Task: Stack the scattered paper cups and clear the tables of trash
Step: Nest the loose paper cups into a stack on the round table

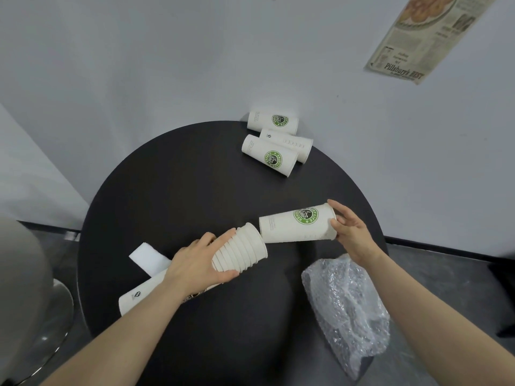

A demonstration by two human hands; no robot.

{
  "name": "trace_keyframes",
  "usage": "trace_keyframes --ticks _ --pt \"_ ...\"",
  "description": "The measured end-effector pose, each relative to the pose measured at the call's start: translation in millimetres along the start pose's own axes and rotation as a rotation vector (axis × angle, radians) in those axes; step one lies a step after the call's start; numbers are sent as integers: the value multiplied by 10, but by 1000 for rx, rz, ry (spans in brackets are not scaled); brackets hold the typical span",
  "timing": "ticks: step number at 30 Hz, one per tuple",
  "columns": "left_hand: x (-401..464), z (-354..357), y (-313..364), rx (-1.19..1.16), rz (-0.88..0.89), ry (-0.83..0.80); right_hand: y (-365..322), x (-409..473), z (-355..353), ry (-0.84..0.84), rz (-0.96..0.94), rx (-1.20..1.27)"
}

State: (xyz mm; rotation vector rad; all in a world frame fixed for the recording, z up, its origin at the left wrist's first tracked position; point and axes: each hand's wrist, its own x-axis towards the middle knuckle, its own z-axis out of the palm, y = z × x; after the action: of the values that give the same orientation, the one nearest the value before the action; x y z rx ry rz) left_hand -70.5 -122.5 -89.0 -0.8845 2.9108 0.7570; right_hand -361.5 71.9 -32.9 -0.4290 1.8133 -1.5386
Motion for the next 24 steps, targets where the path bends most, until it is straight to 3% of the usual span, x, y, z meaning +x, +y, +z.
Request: trace_keyframes --ticks 9,24 --pt "-42 -13 5 18 16 -9 112 -90 441 -217 82 52" --pt "150 112 261 182 -1 24 365 -144 1061 -362 151 83"
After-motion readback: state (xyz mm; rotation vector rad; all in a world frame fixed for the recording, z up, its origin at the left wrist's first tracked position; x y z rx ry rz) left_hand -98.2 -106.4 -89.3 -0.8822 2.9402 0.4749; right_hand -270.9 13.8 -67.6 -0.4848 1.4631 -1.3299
